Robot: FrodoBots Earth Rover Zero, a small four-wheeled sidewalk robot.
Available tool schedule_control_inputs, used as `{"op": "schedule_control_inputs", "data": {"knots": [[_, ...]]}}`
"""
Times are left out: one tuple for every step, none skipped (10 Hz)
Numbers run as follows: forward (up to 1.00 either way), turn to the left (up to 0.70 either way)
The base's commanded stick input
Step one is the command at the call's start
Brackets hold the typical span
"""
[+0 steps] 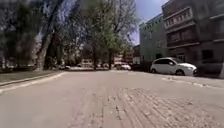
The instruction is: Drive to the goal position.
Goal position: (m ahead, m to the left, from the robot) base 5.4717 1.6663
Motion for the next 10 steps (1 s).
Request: {"op": "schedule_control_inputs", "data": {"knots": [[1.00,0.00],[1.00,0.00],[1.00,0.00],[1.00,0.00],[1.00,0.00],[1.00,0.00],[1.00,0.00],[1.00,0.00],[1.00,0.00],[1.00,0.00]]}}
